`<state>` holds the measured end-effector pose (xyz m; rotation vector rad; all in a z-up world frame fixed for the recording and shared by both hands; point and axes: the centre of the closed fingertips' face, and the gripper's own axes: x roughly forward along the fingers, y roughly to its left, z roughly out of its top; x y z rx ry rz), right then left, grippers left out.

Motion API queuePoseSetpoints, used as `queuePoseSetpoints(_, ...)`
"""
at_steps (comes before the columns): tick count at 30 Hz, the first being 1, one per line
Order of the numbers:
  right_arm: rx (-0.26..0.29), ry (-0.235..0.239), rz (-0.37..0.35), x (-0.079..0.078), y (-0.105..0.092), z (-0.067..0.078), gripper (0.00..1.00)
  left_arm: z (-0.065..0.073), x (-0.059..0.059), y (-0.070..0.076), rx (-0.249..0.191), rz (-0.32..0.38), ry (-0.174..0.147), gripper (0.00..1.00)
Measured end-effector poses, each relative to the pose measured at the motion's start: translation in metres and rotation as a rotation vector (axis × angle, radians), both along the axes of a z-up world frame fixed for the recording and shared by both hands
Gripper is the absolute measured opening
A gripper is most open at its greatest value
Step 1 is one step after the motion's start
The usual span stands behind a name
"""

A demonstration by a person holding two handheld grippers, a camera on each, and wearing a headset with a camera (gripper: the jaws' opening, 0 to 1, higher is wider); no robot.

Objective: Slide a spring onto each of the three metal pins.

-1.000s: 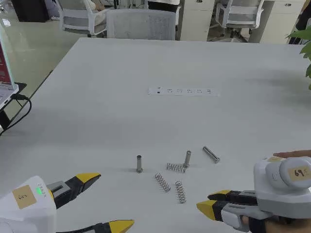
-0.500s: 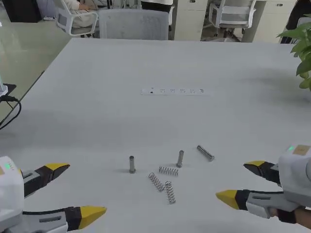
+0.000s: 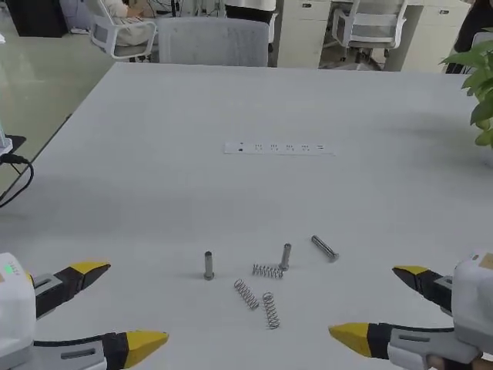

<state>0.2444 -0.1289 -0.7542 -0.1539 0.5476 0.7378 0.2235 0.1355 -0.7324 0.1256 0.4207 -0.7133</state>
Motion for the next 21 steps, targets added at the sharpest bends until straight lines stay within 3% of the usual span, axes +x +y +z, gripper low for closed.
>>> queuePoseSetpoints(21, 0.003, 0.0, 0.002, -0.0023, 0.001, -0.0001, 0.89, 0.0008, -0.0011, -0.001, -0.004, 0.005, 0.0, 0.75)
